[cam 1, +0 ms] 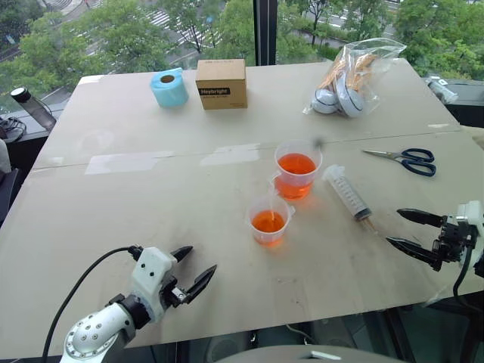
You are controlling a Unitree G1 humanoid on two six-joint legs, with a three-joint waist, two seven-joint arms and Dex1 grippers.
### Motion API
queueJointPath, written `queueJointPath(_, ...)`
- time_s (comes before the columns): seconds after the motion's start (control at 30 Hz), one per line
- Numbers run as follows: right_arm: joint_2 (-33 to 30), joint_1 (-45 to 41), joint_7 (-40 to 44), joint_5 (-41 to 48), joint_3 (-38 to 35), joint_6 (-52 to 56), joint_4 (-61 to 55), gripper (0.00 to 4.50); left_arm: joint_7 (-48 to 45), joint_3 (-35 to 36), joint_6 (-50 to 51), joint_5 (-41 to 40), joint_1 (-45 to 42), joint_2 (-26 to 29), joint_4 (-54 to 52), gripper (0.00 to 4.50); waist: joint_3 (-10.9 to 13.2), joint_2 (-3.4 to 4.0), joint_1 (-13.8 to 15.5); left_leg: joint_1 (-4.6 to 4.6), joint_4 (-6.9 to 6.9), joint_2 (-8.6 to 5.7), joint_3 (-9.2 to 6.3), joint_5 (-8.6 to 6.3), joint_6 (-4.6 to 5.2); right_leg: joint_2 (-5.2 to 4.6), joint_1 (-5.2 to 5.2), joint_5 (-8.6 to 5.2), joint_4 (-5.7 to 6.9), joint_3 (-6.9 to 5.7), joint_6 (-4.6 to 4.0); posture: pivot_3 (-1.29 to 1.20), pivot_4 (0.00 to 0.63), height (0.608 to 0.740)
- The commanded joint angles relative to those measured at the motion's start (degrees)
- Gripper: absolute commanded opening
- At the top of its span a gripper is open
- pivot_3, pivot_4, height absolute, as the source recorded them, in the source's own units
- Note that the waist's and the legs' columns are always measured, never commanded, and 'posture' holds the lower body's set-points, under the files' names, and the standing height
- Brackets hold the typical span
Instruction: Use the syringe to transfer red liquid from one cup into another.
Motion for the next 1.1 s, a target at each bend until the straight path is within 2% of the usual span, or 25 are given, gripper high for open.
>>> queueJointPath(0.03, -0.9, 1.4, 0.1, 0.2, -2.2, -1.3, -1.3, 4.48, -0.9, -0.2, -0.5, -0.6, -0.2, 0.8, -0.8, 3.84, 0.0, 0.00, 0.0, 0.00, 0.00, 0.00, 0.00, 0.00, 0.00, 0.00, 0.00, 0.00, 0.00, 0.00, 0.00, 0.00, 0.150, 0.740)
queueJointPath(0.23, -0.9, 4.1, -0.5, -0.3, -3.0, -2.5, -2.0, 4.48, -1.6, 0.3, 0.9, -1.4, -2.2, 1.9, 0.2, 3.84, 0.0, 0.06, 0.3, -0.05, 0.02, 0.00, -0.09, 0.00, 0.00, 0.00, 0.00, 0.00, -0.01, -0.08, 0.00, 0.00, 0.150, 0.740)
queueJointPath(0.8, -2.1, 3.7, -1.4, 0.5, -3.2, -0.3, -4.4, 4.48, -1.7, 0.5, 2.0, -2.1, -3.8, 2.6, -0.4, 3.84, 0.0, 0.07, 0.1, -0.06, 0.05, 0.00, -0.11, 0.00, 0.00, 0.01, 0.01, 0.10, -0.01, -0.10, 0.18, 0.00, 0.150, 0.740)
queueJointPath(0.87, -2.3, 2.5, -3.5, 1.6, -3.2, 2.5, -6.7, 4.48, -2.7, 2.7, 3.5, -4.0, -3.9, 4.3, -2.3, 3.84, 0.0, 0.07, 0.1, -0.06, 0.05, 0.00, -0.13, 0.01, 0.00, 0.01, 0.01, 0.10, -0.01, -0.10, 0.17, 0.00, 0.150, 0.740)
queueJointPath(0.97, -4.1, -0.4, -9.5, -3.0, -0.7, 6.1, -8.8, 4.48, -5.2, 7.0, 6.3, -9.6, -5.3, 7.7, -5.4, 3.84, 0.0, 0.10, -0.1, -0.07, 0.07, 0.00, -0.16, 0.01, -0.01, 0.01, 0.00, 0.09, 0.03, -0.12, 0.15, 0.00, 0.150, 0.740)
queueJointPath(1.1, -5.1, -7.7, -15.8, -1.9, 1.9, 15.8, -12.9, 4.48, -9.1, 12.8, 12.6, -16.3, -9.5, 16.6, -8.5, 3.84, 0.0, 0.12, -0.1, -0.08, 0.15, 0.00, -0.21, 0.03, -0.04, 0.01, 0.00, 0.01, 0.07, -0.17, 0.00, 0.00, 0.150, 0.740)
